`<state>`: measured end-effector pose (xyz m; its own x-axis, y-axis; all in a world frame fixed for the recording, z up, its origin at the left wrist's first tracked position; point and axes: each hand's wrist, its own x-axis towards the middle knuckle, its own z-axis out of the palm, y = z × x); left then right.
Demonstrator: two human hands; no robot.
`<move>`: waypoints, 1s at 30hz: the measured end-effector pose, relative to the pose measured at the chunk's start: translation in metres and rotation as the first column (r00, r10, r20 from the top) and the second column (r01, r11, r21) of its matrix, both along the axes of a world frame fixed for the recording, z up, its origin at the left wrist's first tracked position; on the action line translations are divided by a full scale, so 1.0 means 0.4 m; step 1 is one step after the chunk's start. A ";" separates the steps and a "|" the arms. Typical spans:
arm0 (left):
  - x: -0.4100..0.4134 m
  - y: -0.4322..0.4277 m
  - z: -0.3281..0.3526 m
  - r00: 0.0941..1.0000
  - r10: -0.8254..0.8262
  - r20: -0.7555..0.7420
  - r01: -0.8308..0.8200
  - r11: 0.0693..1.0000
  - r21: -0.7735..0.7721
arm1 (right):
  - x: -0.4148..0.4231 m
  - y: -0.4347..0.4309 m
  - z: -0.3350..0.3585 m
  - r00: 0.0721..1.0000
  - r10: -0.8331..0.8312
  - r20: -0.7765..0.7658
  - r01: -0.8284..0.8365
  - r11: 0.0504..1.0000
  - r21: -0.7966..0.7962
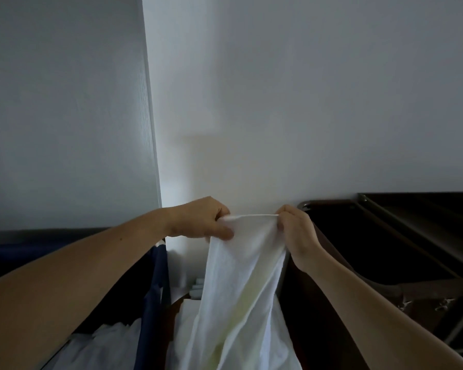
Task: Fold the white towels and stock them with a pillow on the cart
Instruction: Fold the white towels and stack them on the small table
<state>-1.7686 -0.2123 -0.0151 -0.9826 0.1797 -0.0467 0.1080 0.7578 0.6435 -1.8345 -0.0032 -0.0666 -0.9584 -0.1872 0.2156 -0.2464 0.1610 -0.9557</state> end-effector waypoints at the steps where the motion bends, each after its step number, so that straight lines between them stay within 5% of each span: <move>1: -0.001 -0.002 -0.004 0.999 0.024 -0.046 -0.022 0.999 0.035 | 0.003 0.001 -0.001 0.999 0.029 0.015 -0.030 0.999 0.017; 7: -0.013 0.005 -0.002 0.979 0.047 -0.197 0.004 0.967 0.254 | 0.023 0.015 0.001 0.959 0.273 0.072 -0.282 0.947 0.153; 11: -0.023 0.020 -0.009 0.992 0.072 -0.106 -0.003 0.842 0.540 | 0.019 0.007 0.021 0.976 0.180 -0.127 -0.152 0.967 0.203; 14: -0.027 0.044 -0.024 0.998 0.028 -0.056 0.010 0.809 0.588 | 0.027 -0.010 0.028 0.955 0.161 -0.251 -0.092 0.959 0.269; 23: -0.021 0.037 -0.034 0.982 -0.159 0.103 0.025 0.650 0.759 | 0.030 0.010 0.022 0.926 0.337 -0.173 -0.290 0.924 0.249; 30: -0.034 0.041 -0.094 0.979 -0.155 0.132 -0.049 0.451 0.891 | 0.035 -0.039 -0.015 0.957 0.168 -0.235 -0.119 0.971 0.208</move>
